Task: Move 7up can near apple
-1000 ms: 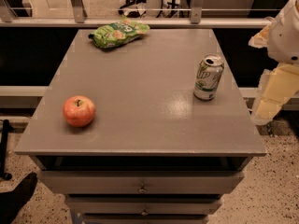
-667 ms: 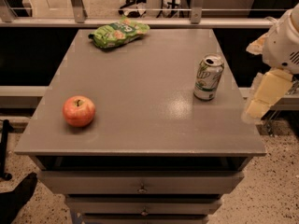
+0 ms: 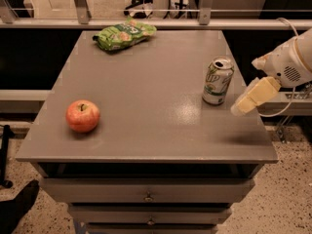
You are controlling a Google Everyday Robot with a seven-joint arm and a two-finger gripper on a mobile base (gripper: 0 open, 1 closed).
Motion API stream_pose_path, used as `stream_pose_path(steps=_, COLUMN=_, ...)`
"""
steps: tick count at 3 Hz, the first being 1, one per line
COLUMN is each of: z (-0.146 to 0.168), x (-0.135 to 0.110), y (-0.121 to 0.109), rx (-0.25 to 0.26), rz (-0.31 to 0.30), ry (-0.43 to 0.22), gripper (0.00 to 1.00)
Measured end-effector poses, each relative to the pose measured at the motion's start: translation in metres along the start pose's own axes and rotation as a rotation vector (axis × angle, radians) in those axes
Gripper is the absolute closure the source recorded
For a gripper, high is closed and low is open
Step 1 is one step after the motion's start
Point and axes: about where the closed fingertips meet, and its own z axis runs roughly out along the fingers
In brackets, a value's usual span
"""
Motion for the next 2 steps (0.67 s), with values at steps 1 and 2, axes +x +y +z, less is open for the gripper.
stream_pose_path(steps=1, z=0.019, x=-0.011, y=-0.019, rx=0.003, rz=0.088, ry=-0.168, gripper=0.00)
stream_pose_path(steps=2, z=0.030, x=-0.020, y=-0.026, rx=0.018, rz=0.120, ry=-0.263, gripper=0.00)
